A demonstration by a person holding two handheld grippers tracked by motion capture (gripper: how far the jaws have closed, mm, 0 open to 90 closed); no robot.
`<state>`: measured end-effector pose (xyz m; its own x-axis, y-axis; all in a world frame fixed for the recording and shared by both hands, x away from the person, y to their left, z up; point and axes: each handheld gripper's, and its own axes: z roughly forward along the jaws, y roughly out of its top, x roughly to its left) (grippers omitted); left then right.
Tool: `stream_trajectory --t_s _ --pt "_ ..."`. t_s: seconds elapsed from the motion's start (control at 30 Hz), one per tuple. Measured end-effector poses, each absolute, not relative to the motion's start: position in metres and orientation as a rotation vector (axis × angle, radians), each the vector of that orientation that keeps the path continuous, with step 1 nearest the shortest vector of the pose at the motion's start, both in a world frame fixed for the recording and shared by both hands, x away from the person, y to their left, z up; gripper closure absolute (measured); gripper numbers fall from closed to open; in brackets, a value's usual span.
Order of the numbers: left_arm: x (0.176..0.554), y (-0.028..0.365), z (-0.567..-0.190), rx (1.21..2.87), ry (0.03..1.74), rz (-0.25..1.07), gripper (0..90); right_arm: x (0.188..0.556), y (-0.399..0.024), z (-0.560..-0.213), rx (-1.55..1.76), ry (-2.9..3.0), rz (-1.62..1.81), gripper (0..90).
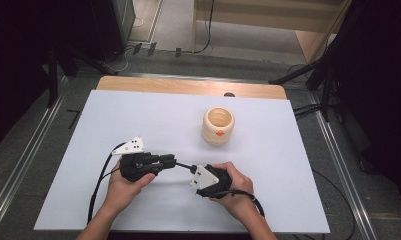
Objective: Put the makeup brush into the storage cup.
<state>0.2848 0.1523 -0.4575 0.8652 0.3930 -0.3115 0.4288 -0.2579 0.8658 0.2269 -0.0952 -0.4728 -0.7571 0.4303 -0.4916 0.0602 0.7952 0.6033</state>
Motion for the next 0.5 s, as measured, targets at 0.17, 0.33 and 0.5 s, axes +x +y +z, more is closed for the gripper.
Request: stream_trajectory --t_s 0.17,0.33,0.5 --pt "0.2868 0.1523 -0.4583 1.868 0.598 -0.09 82.9 0.2273 -0.0953 -0.4733 0.352 2.34 0.755 84.5" --pt "0.2878 0.1516 -0.4588 1.872 0.589 -0.126 86.6 0.2285 -0.0953 -0.4753 0.343 2.349 0.743 84.4" --pt "0.2884 0.1532 -0.4581 1.868 0.587 -0.129 86.8 0.2293 -0.0963 -0.4752 0.368 2.346 0.772 78.9"
